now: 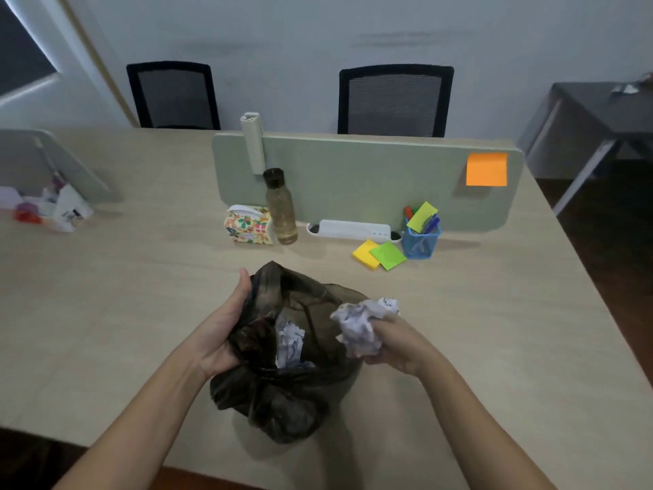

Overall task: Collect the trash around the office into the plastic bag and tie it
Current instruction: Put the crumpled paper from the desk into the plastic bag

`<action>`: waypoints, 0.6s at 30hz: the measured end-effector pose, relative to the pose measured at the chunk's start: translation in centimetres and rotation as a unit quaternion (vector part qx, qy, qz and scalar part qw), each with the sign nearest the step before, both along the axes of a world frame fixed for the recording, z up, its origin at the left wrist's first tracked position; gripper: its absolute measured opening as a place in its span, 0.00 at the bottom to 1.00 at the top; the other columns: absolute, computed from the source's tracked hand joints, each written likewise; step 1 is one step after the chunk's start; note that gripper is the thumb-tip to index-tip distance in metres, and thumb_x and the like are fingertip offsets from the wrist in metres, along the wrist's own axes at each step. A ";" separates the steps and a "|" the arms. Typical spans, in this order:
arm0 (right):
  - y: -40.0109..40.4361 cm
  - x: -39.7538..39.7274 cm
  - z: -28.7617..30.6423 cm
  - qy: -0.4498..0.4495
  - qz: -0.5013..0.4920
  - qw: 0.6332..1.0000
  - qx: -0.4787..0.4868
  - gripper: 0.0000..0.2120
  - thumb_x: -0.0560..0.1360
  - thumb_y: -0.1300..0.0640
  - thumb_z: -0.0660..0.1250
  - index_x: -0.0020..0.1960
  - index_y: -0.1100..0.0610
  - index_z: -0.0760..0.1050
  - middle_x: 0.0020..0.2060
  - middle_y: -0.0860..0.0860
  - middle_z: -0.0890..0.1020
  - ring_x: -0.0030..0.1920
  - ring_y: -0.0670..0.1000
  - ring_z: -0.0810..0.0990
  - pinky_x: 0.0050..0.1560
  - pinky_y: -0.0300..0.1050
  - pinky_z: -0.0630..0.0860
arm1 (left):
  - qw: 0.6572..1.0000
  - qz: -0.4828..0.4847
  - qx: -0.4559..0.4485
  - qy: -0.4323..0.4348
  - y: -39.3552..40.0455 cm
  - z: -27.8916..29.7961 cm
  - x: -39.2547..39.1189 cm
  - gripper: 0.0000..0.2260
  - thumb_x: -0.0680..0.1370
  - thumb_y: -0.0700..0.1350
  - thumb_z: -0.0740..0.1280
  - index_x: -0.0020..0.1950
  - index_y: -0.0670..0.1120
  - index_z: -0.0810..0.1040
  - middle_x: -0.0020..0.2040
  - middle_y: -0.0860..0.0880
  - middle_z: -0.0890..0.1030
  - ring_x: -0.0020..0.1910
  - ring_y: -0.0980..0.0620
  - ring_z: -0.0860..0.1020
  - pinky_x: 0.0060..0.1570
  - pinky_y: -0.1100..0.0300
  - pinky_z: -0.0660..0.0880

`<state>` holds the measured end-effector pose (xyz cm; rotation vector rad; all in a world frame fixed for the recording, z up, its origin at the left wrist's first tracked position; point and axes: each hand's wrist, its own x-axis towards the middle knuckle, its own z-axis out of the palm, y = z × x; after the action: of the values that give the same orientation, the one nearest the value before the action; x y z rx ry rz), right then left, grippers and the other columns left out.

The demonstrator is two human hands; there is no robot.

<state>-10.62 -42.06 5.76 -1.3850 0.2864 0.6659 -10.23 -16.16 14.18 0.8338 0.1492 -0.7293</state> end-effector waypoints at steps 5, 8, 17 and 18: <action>5.9 2.2 0.8 -0.070 0.167 0.982 -0.057 0.28 0.73 0.54 0.72 0.69 0.41 0.66 0.52 0.53 0.78 0.43 0.52 0.77 0.34 0.42 0.77 | 1.000 -0.027 0.005 0.004 0.4 0.1 -0.2 0.33 0.67 0.63 0.78 0.61 0.38 0.85 0.61 0.37 0.85 0.59 0.41 0.85 0.54 0.49 0.85; 3.7 4.0 0.2 -0.084 -0.082 0.989 -0.089 0.13 0.75 0.66 0.65 0.57 0.56 0.76 0.38 0.58 0.77 0.28 0.51 0.76 0.28 0.40 0.76 | 1.000 -0.006 0.003 -0.020 1.0 0.6 -0.3 0.37 0.51 0.60 0.86 0.53 0.40 0.88 0.54 0.38 0.88 0.52 0.43 0.88 0.44 0.52 0.87; -2.7 5.6 -11.6 -0.136 0.059 0.829 -0.539 0.13 0.75 0.63 0.60 0.56 0.53 0.76 0.61 0.61 0.71 0.62 0.64 0.68 0.58 0.48 0.68 | 0.999 0.030 0.041 -0.014 2.6 0.2 -1.5 0.38 0.50 0.62 0.86 0.53 0.42 0.89 0.54 0.40 0.88 0.53 0.45 0.87 0.46 0.54 0.87; -2.8 5.3 -10.8 -0.155 -0.010 0.848 -0.507 0.12 0.74 0.65 0.61 0.53 0.56 0.78 0.55 0.62 0.76 0.60 0.64 0.71 0.52 0.45 0.68 | 0.999 0.031 0.042 -0.014 2.7 0.3 -1.6 0.37 0.50 0.62 0.86 0.52 0.42 0.89 0.54 0.41 0.89 0.53 0.46 0.88 0.46 0.53 0.87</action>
<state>-5.29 -44.81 -5.02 -2.4694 0.4166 0.2255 -11.79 -13.45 14.46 0.9154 0.1802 -0.6558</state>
